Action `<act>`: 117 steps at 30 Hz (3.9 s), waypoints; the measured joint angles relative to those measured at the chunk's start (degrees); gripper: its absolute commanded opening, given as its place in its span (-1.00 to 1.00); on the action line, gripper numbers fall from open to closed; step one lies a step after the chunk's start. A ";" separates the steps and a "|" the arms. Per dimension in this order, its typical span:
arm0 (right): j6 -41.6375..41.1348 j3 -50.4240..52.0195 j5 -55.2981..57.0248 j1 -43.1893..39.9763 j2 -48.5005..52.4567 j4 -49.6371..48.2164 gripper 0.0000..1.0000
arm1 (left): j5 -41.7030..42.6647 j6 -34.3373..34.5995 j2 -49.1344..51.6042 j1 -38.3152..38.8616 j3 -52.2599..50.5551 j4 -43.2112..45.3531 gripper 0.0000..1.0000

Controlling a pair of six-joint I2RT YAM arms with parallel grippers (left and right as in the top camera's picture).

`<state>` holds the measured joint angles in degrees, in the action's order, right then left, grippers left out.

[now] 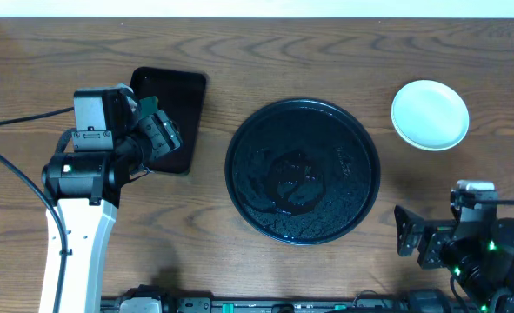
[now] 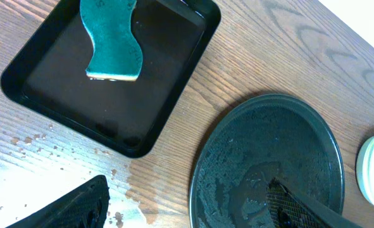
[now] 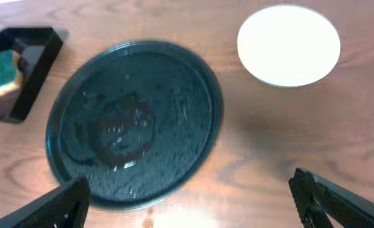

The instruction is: Clean dirty plates on tray and stack at the side

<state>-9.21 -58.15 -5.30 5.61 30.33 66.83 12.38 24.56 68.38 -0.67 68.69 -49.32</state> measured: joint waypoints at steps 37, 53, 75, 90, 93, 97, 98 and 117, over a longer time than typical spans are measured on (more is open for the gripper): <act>7.15 50.01 -9.07 0.00 -29.57 -54.86 0.98 | 0.61 0.02 0.00 0.00 0.02 -0.04 0.60; 7.17 57.53 -9.70 -0.20 -29.64 -64.19 0.98 | 0.61 0.00 0.00 0.00 0.02 -0.04 0.61; 14.29 57.75 -8.48 -0.66 -29.64 -66.29 0.99 | 0.63 0.00 0.00 0.02 0.02 -0.07 0.61; 11.47 57.75 1.55 -0.98 -29.64 -62.95 0.99 | 0.61 0.00 0.00 0.02 0.02 -0.07 0.61; 11.13 57.75 3.02 -1.16 -29.64 -62.82 0.99 | 0.61 0.00 0.00 0.02 0.02 -0.07 0.61; 11.08 57.75 3.87 -1.20 -29.64 -62.79 0.98 | 0.61 0.02 0.00 0.02 0.02 -0.07 0.61; 11.10 57.75 3.87 -1.20 -29.64 -62.79 0.99 | 0.61 0.00 0.00 0.02 0.02 -0.07 0.61; 11.08 57.75 3.89 -1.20 -29.64 -62.79 0.98 | 0.61 0.00 0.00 0.02 0.00 -0.09 0.61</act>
<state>1.87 -0.40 -1.41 4.40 0.69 4.03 12.99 24.56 68.38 -0.64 68.69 -49.41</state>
